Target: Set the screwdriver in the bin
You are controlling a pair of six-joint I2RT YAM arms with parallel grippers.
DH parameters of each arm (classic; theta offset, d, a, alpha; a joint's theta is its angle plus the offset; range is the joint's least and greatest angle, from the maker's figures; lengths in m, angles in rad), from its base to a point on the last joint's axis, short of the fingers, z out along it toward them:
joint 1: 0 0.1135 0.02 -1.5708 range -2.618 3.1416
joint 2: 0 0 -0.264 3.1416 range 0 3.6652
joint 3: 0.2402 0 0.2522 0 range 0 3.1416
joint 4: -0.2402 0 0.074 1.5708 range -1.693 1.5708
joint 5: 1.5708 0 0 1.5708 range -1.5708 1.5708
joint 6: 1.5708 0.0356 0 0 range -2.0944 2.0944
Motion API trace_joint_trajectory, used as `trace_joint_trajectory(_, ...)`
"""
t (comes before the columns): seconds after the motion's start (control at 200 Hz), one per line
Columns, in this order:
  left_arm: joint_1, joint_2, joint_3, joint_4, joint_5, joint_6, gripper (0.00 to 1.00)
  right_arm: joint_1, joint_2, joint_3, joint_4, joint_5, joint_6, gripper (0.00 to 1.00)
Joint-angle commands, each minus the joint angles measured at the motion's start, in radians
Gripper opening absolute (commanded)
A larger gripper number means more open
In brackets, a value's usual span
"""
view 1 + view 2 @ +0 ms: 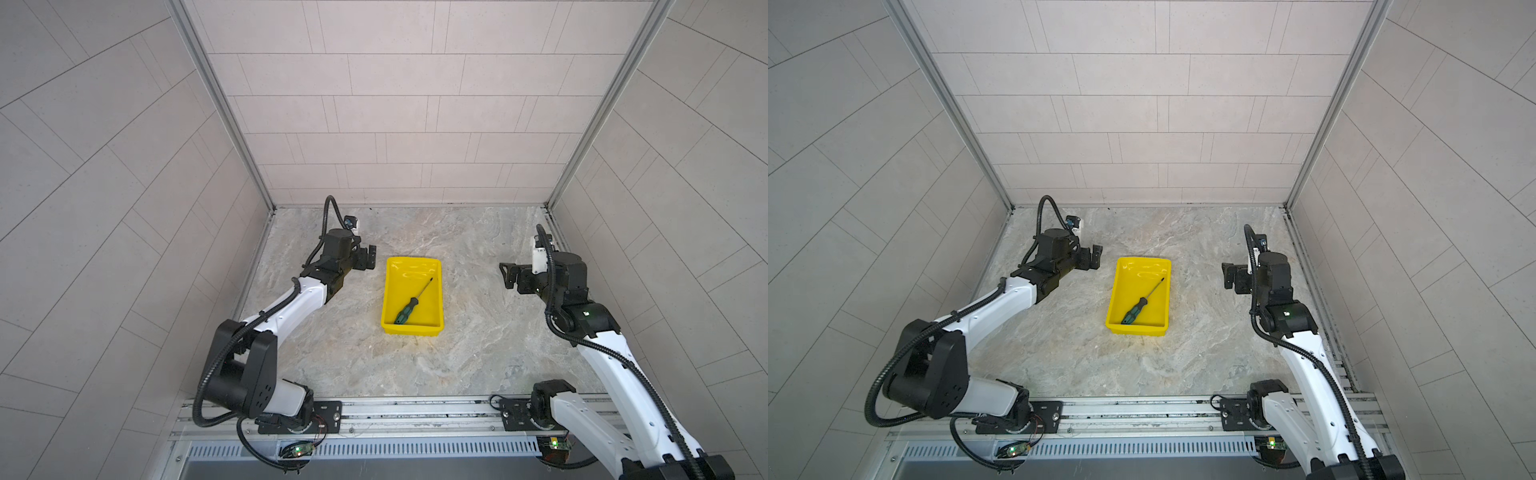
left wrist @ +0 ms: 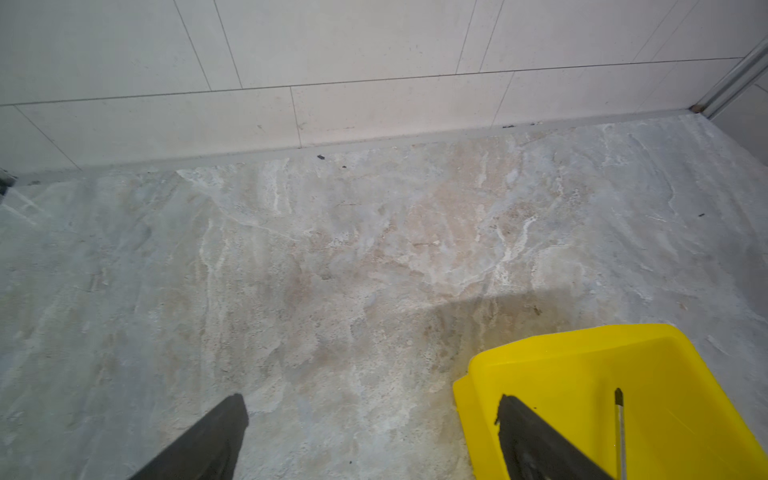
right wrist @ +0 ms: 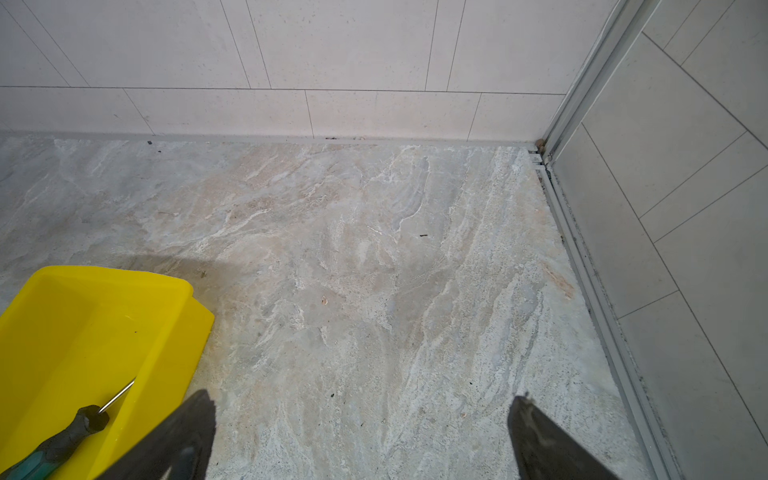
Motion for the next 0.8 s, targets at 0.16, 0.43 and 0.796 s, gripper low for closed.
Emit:
trace_joint_trajectory(0.16, -0.029, 0.003, 0.03, 0.022, 0.015, 0.0, 1.0, 0.001, -0.023, -0.097, 0.148, 0.052, 0.015, 1.0)
trace_joint_trajectory(0.43, -0.074, 0.038, 0.094, -0.045, 0.044, 0.063, 1.0, 0.002, -0.045, -0.191, 0.231, 0.067, -0.049, 0.99)
trace_joint_trajectory(0.796, -0.073, -0.212, -0.087, -0.061, -0.18, 0.132, 1.0, 0.002, 0.076, -0.256, 0.42, 0.078, -0.012, 1.0)
